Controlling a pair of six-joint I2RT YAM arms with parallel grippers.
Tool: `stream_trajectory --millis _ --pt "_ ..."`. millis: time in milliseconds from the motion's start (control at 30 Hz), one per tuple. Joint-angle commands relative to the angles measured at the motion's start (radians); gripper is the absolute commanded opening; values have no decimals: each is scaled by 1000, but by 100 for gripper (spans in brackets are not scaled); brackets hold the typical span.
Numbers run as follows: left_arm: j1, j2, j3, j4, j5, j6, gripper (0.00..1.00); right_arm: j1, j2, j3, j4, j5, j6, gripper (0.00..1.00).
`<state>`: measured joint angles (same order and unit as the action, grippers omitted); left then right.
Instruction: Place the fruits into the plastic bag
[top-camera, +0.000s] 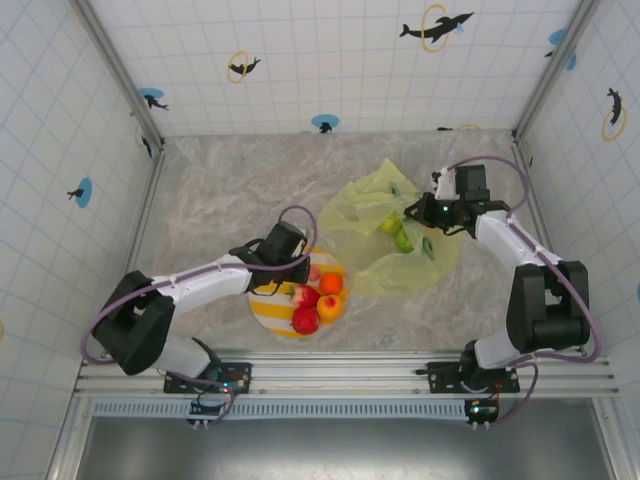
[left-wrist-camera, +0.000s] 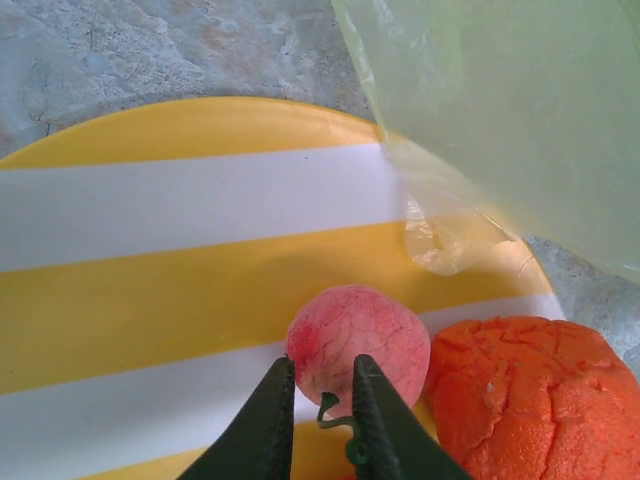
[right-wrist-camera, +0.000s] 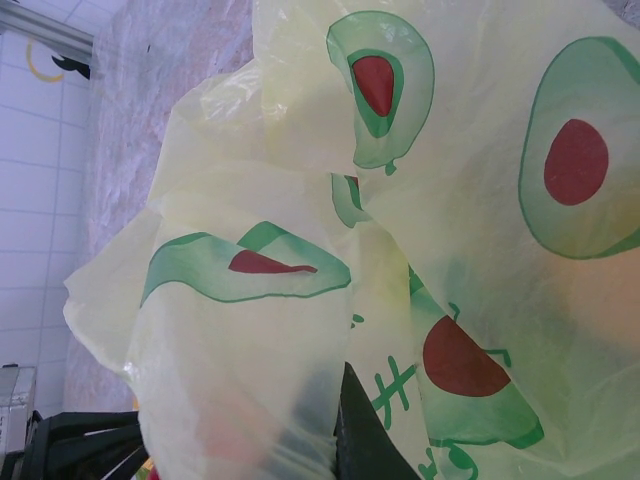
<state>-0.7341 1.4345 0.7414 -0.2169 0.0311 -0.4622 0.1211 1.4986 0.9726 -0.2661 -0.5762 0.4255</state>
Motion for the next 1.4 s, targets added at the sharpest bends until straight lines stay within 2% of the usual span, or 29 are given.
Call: stream_trajectory --millis 0,167,300,400,567,1000,1367 --pt "-3 -10 14 -1 -69 24 1 -6 -12 -7 3 -2 -11 5" --pt "-3 -80 8 15 -135 14 0 -8 -14 -6 5 -1 -13 5" --pt "-13 -150 -8 118 -42 15 0 -8 -12 0 2 -1 -12 5" --pt "-50 -146 4 189 4 12 0 -8 -12 0 2 -2 -12 5" --pt "-111 -34 97 228 14 30 0 -5 -15 0 3 -5 -8 5" --pt "-169 295 335 320 152 43 0 0 -35 -16 2 -8 -6 5" --pt "-232 497 446 410 251 -3 0 0 -32 -6 3 -7 -2 5"
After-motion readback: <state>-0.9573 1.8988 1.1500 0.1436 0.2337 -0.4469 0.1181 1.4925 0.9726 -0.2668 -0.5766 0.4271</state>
